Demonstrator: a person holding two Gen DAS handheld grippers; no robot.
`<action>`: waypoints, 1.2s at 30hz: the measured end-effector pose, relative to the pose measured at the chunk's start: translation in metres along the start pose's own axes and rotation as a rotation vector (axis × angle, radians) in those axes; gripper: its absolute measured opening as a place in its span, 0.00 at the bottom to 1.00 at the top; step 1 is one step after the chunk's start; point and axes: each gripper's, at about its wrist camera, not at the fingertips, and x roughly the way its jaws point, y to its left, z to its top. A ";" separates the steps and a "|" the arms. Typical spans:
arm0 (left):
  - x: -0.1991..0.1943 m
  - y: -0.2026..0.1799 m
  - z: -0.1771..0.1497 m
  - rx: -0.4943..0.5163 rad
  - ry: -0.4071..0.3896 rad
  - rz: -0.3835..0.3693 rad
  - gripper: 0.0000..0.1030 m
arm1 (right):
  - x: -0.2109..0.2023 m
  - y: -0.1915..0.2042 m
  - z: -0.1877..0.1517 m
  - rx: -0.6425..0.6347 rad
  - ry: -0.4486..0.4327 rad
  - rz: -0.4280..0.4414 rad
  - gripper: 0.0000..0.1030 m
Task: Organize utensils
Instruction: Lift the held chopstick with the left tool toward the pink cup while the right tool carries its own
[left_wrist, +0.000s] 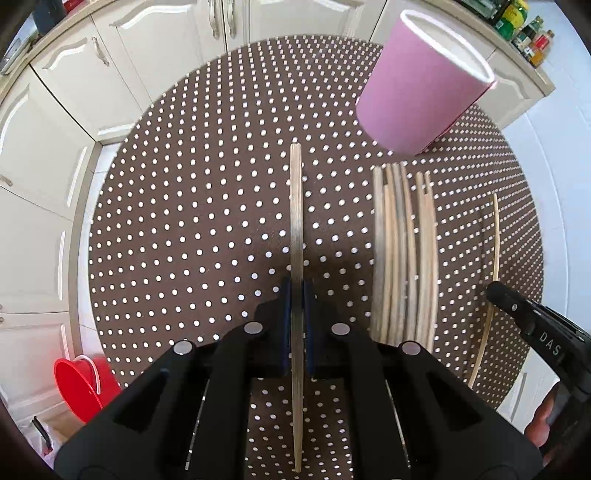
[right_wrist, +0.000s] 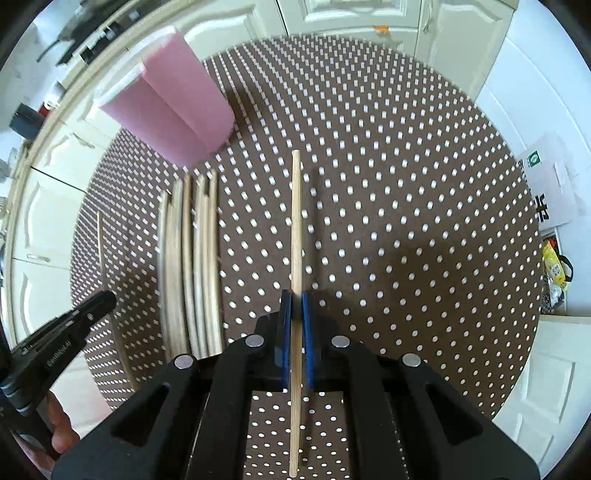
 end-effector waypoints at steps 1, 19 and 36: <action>-0.005 -0.002 -0.001 -0.001 -0.010 -0.006 0.07 | -0.010 -0.004 0.000 -0.004 -0.013 0.005 0.05; -0.095 -0.003 -0.027 -0.057 -0.208 -0.021 0.06 | -0.097 0.012 0.006 -0.053 -0.315 0.150 0.05; -0.175 -0.026 0.007 -0.021 -0.402 -0.062 0.06 | -0.153 0.021 0.040 -0.038 -0.567 0.252 0.05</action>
